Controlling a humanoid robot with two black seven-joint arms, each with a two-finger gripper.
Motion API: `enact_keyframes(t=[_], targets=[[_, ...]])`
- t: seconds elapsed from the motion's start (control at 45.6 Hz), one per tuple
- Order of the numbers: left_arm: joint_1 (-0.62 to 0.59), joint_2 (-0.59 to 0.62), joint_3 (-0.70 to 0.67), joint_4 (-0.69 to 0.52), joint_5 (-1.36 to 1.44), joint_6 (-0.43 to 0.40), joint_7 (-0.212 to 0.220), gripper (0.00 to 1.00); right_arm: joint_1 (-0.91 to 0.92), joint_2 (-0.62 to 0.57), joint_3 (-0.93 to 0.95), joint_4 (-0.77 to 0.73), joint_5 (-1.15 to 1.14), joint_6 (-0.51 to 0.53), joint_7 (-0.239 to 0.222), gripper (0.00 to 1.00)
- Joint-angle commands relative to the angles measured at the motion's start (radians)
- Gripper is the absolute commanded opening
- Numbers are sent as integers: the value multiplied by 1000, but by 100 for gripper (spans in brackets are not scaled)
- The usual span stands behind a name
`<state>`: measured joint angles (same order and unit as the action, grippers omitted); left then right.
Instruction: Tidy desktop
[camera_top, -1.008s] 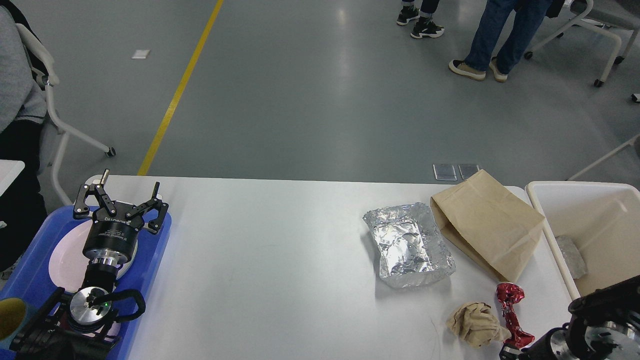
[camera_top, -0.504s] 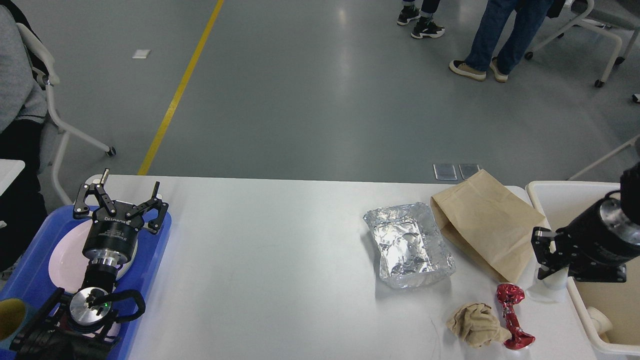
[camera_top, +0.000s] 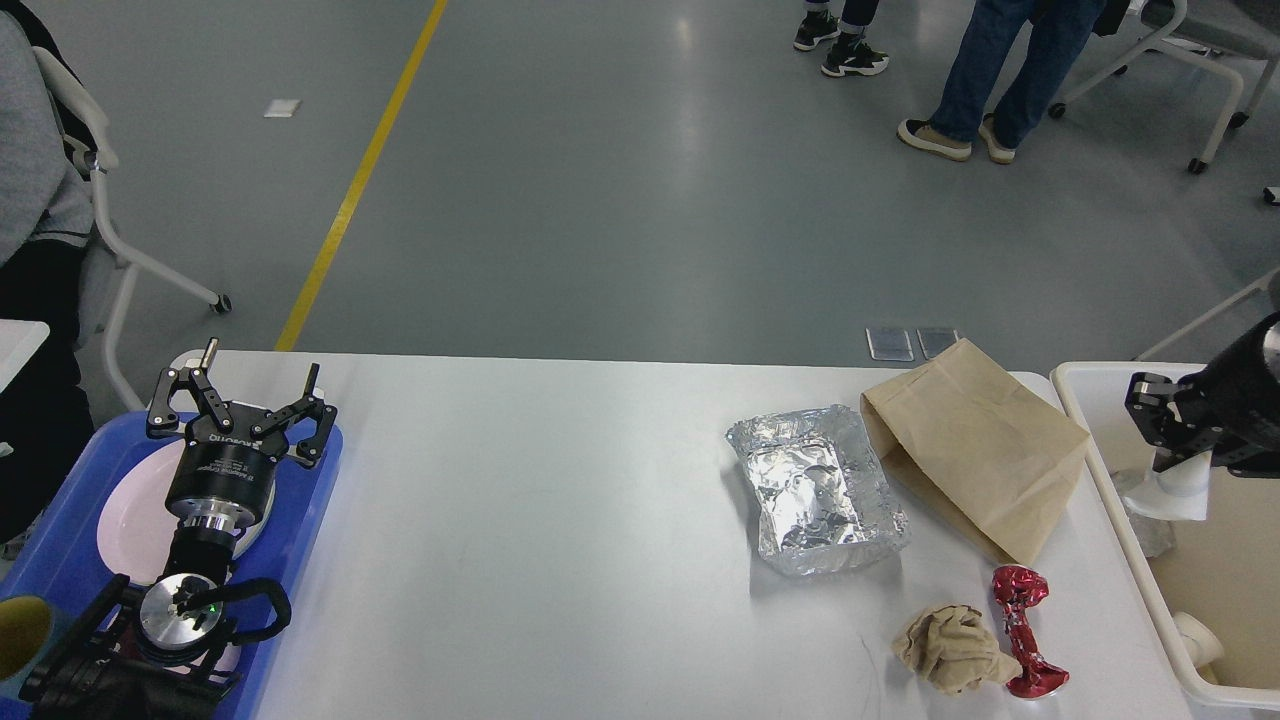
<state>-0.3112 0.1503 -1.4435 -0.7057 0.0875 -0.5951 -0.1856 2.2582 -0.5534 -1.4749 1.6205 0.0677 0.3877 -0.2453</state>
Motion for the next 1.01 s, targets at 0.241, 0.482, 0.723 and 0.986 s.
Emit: enact_keyframes(t=[0.241,0.482,0.723,0.986], targets=[[0,0,0,2,0,0,0,96,-320,-10,-55,-342,12,-33,133,0],[0,0,0,0,0,0,0,96,-799,-82,220,-757,7,-95,133,0],[0,0,0,0,0,0,0,96,-1212,26,415,-1166,10,-177,132,0],[1,0,0,0,0,0,0,96,-1588,164,573,-1404,10,-494,130,0]])
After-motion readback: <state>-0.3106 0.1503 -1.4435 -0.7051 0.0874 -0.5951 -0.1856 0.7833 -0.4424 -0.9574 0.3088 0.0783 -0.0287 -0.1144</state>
